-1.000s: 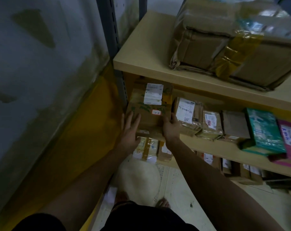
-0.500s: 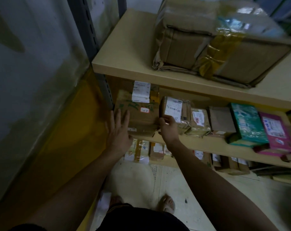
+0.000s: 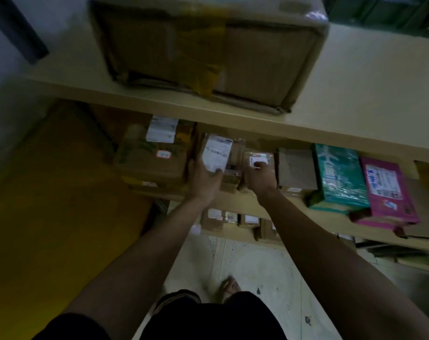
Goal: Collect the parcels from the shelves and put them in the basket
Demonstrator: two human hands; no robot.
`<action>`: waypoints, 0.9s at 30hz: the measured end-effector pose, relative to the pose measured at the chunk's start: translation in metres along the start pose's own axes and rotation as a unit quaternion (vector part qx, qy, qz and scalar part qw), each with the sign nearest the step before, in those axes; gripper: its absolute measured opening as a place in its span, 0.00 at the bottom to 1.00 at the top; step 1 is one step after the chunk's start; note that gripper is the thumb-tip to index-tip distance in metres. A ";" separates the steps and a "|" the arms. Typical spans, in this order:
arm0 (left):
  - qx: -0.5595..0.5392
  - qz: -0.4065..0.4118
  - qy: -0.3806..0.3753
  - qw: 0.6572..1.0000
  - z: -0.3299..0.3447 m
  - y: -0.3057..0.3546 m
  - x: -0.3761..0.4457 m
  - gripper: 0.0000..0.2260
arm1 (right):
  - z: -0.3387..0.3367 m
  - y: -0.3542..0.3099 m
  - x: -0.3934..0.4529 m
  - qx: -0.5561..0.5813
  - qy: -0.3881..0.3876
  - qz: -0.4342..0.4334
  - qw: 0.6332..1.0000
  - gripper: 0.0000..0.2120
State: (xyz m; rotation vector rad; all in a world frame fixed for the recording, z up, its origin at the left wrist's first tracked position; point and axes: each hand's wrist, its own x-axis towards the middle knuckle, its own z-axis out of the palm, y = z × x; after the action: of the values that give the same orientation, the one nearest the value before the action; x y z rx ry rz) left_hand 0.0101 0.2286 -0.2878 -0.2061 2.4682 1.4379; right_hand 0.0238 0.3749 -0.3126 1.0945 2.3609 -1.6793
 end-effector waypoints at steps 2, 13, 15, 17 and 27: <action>-0.063 -0.087 0.012 0.994 0.008 0.002 0.009 0.32 | -0.002 0.000 -0.003 0.004 -0.070 0.024 0.997 0.16; -0.202 -0.062 0.095 0.973 0.014 -0.002 -0.036 0.15 | -0.012 0.009 -0.019 0.222 -0.087 0.027 0.971 0.09; -0.222 -0.053 0.075 0.971 0.007 -0.004 -0.049 0.15 | -0.024 0.013 -0.030 0.259 -0.100 0.009 0.961 0.07; -0.243 -0.060 0.041 0.967 -0.005 -0.008 -0.056 0.17 | -0.037 0.021 -0.044 0.268 -0.121 -0.022 0.956 0.06; -0.236 -0.073 -0.139 0.959 -0.052 -0.041 -0.070 0.41 | -0.057 0.058 -0.098 0.227 -0.147 -0.015 0.963 0.06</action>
State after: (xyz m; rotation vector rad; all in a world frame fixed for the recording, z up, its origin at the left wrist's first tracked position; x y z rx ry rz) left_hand 0.0791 0.1623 -0.2759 -0.2522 1.8225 1.8271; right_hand 0.1498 0.3813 -0.2953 0.7752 1.8724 -2.2813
